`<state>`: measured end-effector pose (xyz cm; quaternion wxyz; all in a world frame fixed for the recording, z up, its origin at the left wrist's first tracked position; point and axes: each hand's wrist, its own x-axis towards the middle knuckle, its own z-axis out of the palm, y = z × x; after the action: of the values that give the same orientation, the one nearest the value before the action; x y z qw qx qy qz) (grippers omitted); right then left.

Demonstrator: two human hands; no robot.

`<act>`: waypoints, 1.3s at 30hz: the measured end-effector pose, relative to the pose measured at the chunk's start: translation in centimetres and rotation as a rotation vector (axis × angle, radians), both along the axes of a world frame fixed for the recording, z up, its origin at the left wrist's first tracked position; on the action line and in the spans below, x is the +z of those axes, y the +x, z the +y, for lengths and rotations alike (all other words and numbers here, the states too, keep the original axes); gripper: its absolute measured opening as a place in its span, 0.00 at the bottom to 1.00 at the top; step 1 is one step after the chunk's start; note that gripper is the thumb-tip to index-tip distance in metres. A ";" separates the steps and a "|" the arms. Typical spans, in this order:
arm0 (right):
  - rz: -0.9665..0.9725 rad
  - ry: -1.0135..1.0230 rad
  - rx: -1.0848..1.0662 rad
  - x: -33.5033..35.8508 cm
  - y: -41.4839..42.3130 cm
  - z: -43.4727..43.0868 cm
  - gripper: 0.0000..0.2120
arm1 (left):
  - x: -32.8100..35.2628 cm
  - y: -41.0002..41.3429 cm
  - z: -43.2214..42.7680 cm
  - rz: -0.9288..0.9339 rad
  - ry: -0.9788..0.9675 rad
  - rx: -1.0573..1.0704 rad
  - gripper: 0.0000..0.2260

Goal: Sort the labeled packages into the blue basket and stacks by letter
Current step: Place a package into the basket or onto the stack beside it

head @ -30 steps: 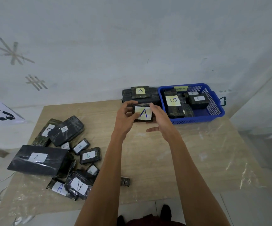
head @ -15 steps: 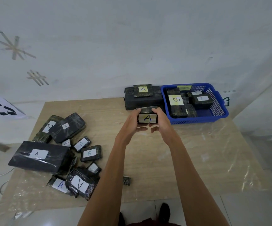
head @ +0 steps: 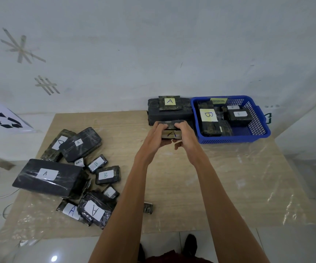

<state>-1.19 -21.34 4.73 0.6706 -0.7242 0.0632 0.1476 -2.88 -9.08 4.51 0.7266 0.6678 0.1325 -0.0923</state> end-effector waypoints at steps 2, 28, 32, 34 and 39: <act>-0.026 0.006 0.001 0.1 0.3 0.0 0.07 | 0.1 0.2 -0.1 -0.012 0.000 -0.006 0.12; 0.157 0.353 -0.045 0.3 1.0 -1.5 0.17 | 0.8 0.4 0.9 -0.102 -0.010 0.083 0.18; 0.071 0.302 -0.042 -0.3 1.0 -1.8 0.22 | 0.8 0.5 1.1 -0.070 -0.044 0.102 0.20; 0.023 0.251 -0.031 -0.4 0.9 -1.9 0.23 | 0.6 0.5 1.0 -0.064 -0.041 0.088 0.20; -0.068 0.157 0.009 -0.4 0.6 -2.0 0.26 | 0.6 0.3 0.6 -0.096 -0.008 0.083 0.22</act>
<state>-0.64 -23.35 4.29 0.7265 -0.6743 0.0254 0.1302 -2.61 -8.47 5.11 0.7379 0.6625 0.1248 -0.0303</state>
